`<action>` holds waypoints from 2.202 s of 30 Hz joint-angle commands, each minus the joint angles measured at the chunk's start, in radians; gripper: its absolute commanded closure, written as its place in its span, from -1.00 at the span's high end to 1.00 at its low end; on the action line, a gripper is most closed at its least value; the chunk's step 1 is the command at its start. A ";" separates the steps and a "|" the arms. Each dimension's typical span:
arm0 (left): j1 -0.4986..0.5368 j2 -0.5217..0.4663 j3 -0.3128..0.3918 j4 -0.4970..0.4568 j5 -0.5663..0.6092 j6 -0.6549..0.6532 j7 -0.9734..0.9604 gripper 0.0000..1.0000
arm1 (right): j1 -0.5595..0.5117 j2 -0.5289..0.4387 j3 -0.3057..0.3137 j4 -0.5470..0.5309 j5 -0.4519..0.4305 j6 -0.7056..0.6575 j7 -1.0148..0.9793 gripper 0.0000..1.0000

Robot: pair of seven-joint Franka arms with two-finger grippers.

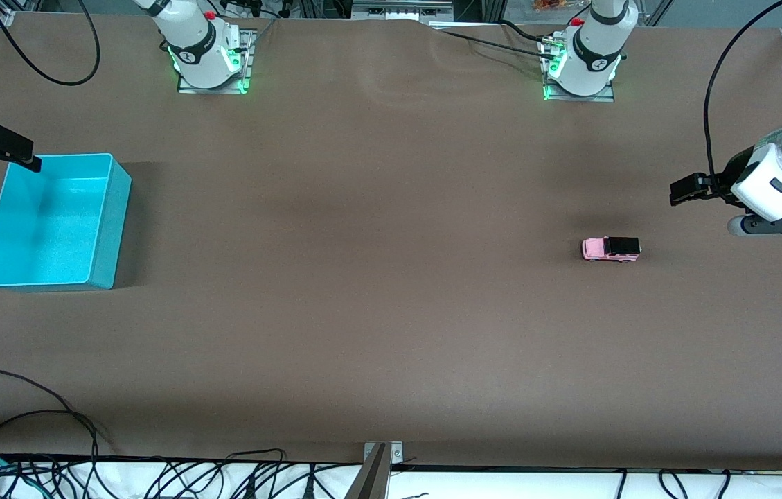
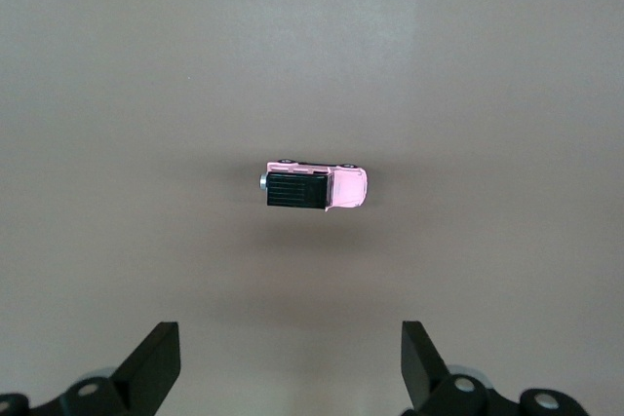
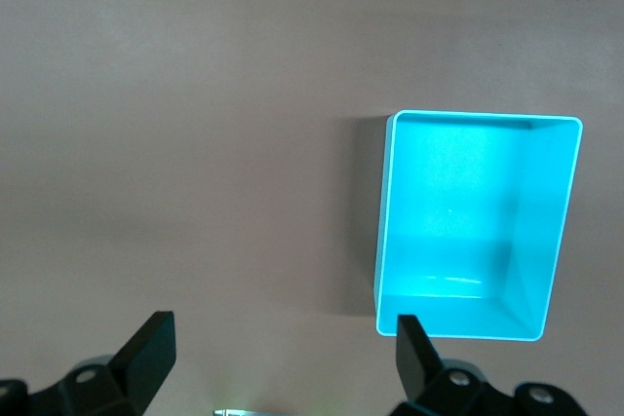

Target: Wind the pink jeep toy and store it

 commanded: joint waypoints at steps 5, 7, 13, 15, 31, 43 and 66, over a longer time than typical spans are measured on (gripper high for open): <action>0.009 -0.004 -0.002 -0.007 -0.021 -0.001 0.018 1.00 | 0.002 0.002 0.000 0.015 0.019 -0.019 0.002 1.00; 0.009 -0.001 -0.002 -0.005 -0.021 -0.001 0.018 1.00 | 0.002 0.002 0.000 0.014 0.019 -0.011 0.003 1.00; 0.011 0.002 -0.002 -0.005 -0.021 -0.001 0.018 1.00 | 0.001 0.002 -0.001 0.014 0.020 -0.013 0.002 1.00; 0.009 0.002 -0.002 -0.005 -0.021 -0.001 0.018 1.00 | 0.001 0.002 -0.001 0.014 0.019 -0.011 0.002 1.00; 0.009 0.003 -0.002 -0.005 -0.023 -0.001 0.018 1.00 | -0.001 0.000 -0.003 0.016 0.019 -0.021 -0.009 1.00; 0.011 0.003 -0.002 -0.005 -0.023 -0.001 0.018 1.00 | -0.004 -0.001 -0.023 0.016 0.027 -0.018 -0.017 1.00; 0.009 0.002 -0.002 -0.005 -0.023 -0.001 0.018 1.00 | -0.005 -0.001 -0.028 0.016 0.028 -0.021 -0.017 1.00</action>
